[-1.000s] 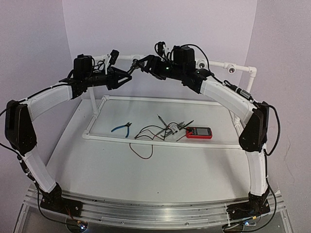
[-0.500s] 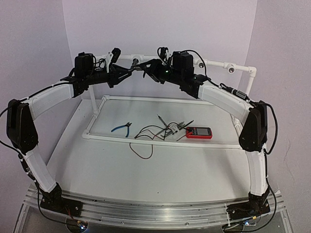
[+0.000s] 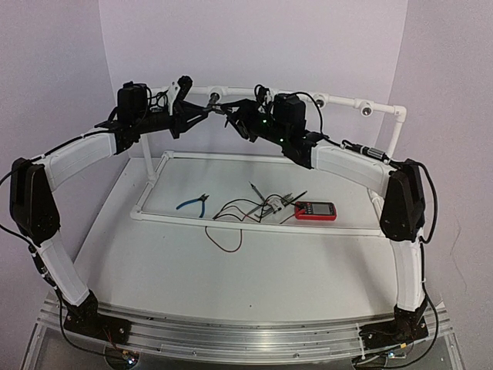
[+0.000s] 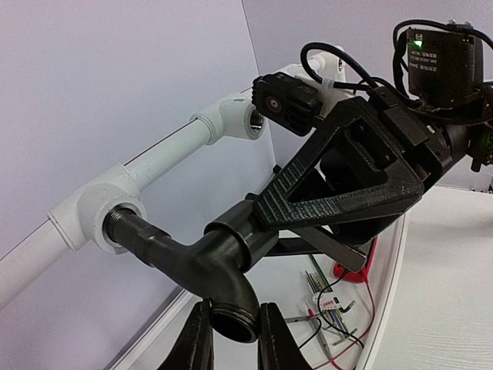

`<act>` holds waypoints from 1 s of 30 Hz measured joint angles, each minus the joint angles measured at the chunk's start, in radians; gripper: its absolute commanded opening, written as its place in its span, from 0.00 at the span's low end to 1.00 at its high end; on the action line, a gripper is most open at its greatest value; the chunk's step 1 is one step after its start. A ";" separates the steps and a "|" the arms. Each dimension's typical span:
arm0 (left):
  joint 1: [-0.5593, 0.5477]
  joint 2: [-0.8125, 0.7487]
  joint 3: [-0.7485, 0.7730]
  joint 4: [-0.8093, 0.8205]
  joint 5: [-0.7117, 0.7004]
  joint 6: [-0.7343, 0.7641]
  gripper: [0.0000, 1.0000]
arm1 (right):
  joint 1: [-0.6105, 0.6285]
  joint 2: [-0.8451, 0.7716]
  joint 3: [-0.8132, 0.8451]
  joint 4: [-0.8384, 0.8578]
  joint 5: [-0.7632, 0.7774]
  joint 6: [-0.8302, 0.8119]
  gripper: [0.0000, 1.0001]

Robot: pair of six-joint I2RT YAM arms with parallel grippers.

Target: Install the water faucets

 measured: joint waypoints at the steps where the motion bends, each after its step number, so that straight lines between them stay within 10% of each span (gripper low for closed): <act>1: 0.000 0.000 0.001 -0.002 0.000 0.002 0.05 | 0.000 0.000 -0.010 0.016 0.000 0.016 0.51; 10: 0.000 0.000 0.026 -0.048 0.000 0.022 0.11 | 0.001 0.004 -0.048 0.089 0.003 0.104 0.56; 25: 0.012 -0.085 0.037 -0.065 -0.036 0.010 0.53 | 0.001 -0.002 -0.077 0.049 0.038 0.020 0.58; 30: 0.024 -0.127 0.032 -0.062 -0.038 -0.019 0.51 | 0.001 -0.026 -0.084 0.013 0.055 -0.065 0.42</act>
